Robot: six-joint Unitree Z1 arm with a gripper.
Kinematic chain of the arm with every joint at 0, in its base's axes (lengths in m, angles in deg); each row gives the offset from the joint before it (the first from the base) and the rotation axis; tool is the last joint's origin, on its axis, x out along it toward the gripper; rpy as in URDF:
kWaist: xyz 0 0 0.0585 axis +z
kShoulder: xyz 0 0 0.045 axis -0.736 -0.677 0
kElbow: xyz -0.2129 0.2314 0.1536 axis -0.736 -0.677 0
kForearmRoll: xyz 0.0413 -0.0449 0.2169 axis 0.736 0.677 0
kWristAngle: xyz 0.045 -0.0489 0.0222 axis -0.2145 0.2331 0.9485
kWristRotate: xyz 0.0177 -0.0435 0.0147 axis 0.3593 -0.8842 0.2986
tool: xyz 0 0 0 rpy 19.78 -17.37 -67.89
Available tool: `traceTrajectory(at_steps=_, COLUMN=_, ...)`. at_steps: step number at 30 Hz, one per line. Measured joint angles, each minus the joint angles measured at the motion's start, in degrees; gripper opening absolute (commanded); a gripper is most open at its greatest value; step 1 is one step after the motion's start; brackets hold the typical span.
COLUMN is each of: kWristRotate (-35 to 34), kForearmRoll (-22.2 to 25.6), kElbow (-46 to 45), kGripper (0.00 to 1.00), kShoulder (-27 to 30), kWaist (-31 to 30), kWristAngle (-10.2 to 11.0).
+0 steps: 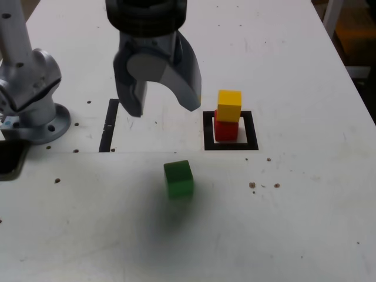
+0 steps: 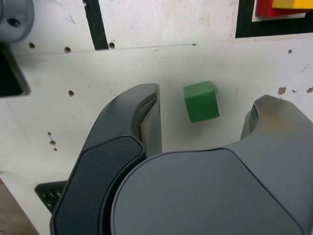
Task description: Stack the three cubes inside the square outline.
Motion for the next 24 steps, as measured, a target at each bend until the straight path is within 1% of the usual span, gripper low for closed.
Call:
traceTrajectory(at_steps=2, kWristRotate=-1.25, kForearmRoll=-1.23, kElbow=-0.27, kGripper=0.71, kShoulder=-0.77, kWaist=-1.03, kWristAngle=-1.29)
traceTrajectory(at_steps=10, kWristRotate=-3.04, kForearmRoll=-3.9, kElbow=-0.29, kGripper=0.71, kShoulder=-4.8, kWaist=-1.7, kWristAngle=-4.87)
traceTrajectory(at_steps=19, kWristRotate=-3.74, kForearmRoll=-6.06, kElbow=-1.69, kGripper=0.73, kShoulder=-8.75, kWaist=-1.74, kWristAngle=-6.44)
traceTrajectory(at_steps=24, kWristRotate=-3.74, kForearmRoll=-9.02, kElbow=-2.76, kGripper=0.76, kShoulder=-9.96, kWaist=-1.75, kWristAngle=-7.42)
